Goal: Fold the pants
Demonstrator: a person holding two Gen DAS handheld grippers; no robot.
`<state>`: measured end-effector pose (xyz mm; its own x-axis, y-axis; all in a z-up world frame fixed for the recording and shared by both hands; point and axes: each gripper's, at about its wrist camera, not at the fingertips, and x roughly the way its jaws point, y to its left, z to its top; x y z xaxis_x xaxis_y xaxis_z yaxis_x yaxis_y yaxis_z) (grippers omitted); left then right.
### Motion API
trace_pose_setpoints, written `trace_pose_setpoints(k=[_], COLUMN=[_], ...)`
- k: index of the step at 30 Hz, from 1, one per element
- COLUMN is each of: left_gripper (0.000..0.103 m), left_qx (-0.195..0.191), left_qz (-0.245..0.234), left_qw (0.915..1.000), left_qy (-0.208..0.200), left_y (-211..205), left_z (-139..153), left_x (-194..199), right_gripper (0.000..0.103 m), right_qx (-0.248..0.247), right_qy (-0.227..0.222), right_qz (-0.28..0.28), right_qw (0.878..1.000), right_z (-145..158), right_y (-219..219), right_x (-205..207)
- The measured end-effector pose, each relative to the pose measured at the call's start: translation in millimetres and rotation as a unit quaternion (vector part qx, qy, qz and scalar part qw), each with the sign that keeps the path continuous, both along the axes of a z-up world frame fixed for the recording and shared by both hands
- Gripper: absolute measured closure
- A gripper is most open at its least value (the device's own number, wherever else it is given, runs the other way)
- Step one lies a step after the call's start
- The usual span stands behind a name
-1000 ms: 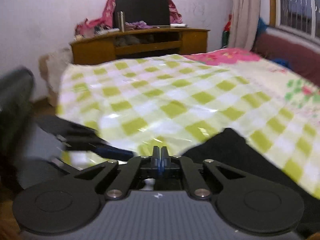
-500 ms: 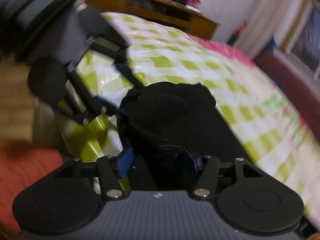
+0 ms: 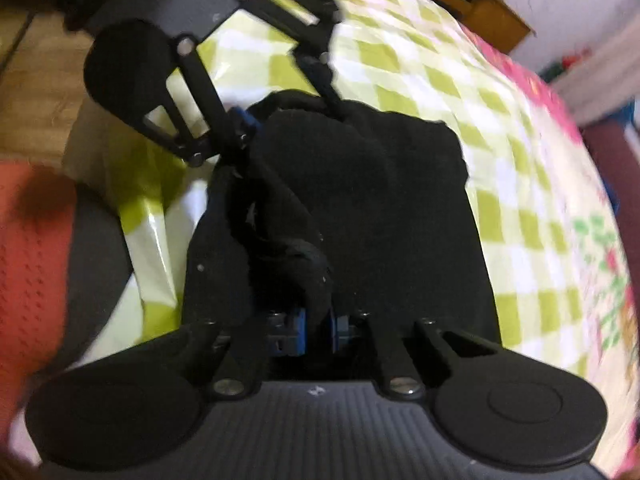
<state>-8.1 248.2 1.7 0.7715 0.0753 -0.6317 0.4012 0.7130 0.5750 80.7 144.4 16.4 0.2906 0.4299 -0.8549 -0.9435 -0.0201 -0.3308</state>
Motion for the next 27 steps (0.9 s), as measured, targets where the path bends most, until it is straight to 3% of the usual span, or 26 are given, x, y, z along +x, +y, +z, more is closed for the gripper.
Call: trace_pose_setpoints(k=[4, 6, 10, 12, 16, 20, 24, 27], left_gripper=[0.067, 0.069, 0.071, 0.071, 0.069, 0.062, 0.055, 0.048], left_qx=[-0.061, -0.076, -0.067, -0.041, -0.043, 0.017, 0.053, 0.040], left_qz=[0.058, 0.083, 0.126, 0.131, 0.116, 0.094, 0.053, 0.040], left_qw=[0.9961, 0.9928, 0.9895, 0.9900, 0.9916, 0.9924, 0.9950, 0.9971], left_qy=[-0.027, -0.041, -0.022, -0.031, -0.040, -0.077, -0.065, -0.052], left_y=[23.9, 30.5, 33.4, 27.9, 21.0, 5.4, 2.2, 5.6], left_z=[18.1, 20.0, -9.3, -17.6, -6.6, -9.7, -9.6, 3.0], left_x=[-2.6, -11.0, -16.6, -23.4, -39.5, -37.6, -42.7, -55.4], right_gripper=[0.093, 0.093, 0.091, 0.087, 0.087, 0.087, 0.090, 0.091], right_qx=[0.056, 0.081, 0.060, 0.063, 0.093, 0.111, 0.135, 0.152], right_qy=[0.015, 0.017, 0.040, 0.009, 0.035, 0.068, 0.081, 0.122], right_qz=[-0.055, -0.076, -0.126, -0.134, -0.154, -0.179, -0.191, -0.222], right_qw=[0.997, 0.994, 0.989, 0.989, 0.983, 0.975, 0.969, 0.955], right_z=[37.7, 38.9, -21.6, -44.3, -29.4, -23.6, -10.2, -1.4], right_y=[-12.7, -21.1, -9.7, -2.0, -6.3, -11.1, -12.2, -19.3], right_x=[-12.2, -24.3, -34.3, -40.7, -34.5, -23.2, -13.6, 3.4])
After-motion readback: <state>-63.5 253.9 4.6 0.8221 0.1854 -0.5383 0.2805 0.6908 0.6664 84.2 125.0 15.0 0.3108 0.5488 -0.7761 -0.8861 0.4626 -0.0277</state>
